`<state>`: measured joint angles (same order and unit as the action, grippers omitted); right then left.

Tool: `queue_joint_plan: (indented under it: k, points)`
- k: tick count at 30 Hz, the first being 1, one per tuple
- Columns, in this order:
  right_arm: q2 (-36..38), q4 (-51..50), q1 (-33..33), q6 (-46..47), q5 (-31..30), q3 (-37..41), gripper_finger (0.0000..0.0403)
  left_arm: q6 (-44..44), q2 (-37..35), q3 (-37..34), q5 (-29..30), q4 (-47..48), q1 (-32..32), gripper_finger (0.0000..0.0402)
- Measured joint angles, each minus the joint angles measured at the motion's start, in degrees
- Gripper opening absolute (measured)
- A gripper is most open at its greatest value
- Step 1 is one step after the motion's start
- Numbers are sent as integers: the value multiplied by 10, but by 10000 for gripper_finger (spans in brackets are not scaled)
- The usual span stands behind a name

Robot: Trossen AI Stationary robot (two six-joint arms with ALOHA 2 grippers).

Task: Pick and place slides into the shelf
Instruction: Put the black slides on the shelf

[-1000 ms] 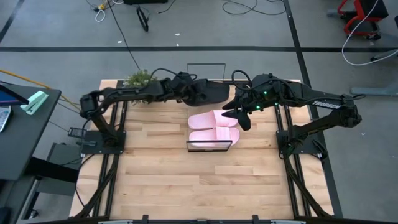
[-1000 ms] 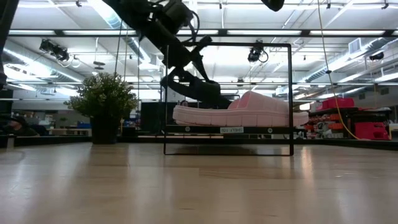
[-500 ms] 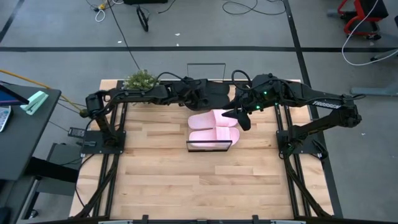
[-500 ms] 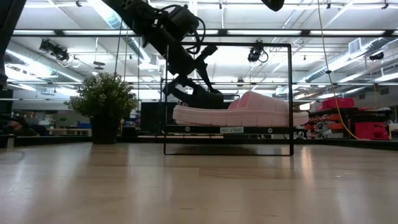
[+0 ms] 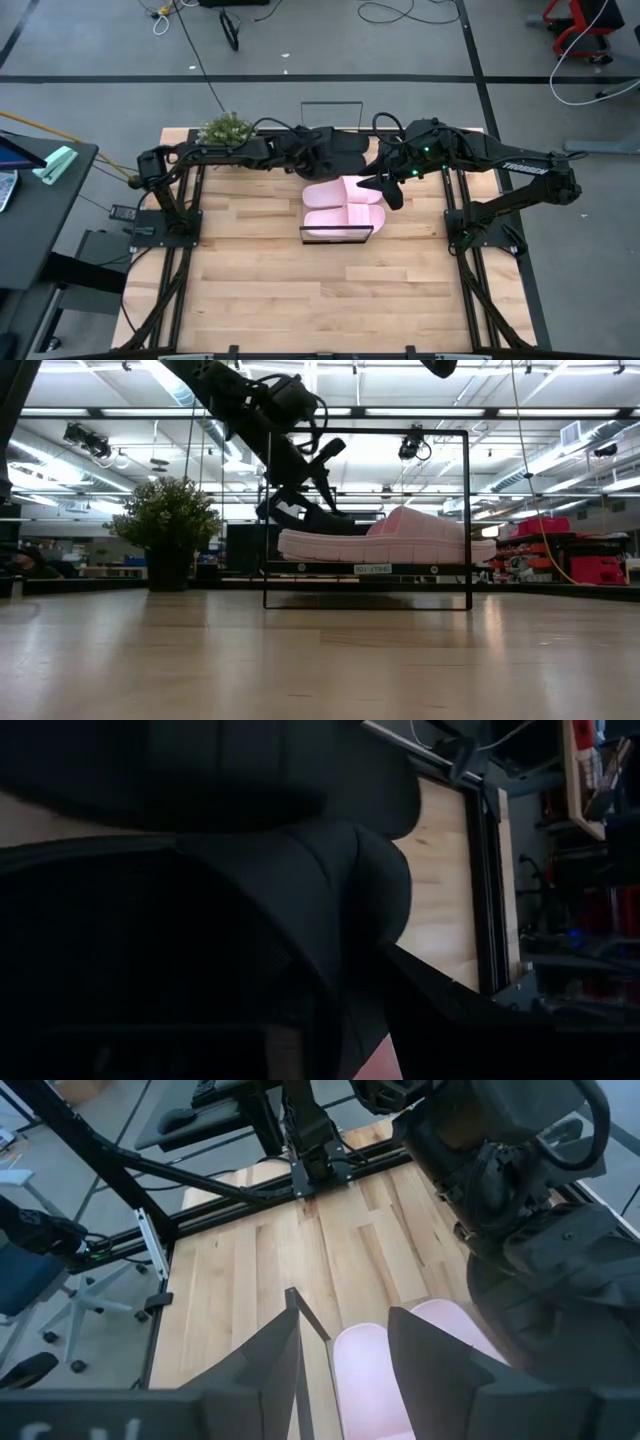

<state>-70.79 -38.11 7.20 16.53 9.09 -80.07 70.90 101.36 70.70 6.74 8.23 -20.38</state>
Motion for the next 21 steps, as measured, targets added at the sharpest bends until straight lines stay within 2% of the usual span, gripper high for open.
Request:
queue_joint_plan:
  k: [7, 21]
  points:
    - [0, 0, 0, 3, 0, 0, 160, 30, 0, -25, -8, -17, 0, 95]
    - [0, 0, 0, 5, 0, 0, 160, 15, -1, -26, -10, -33, -1, 98]
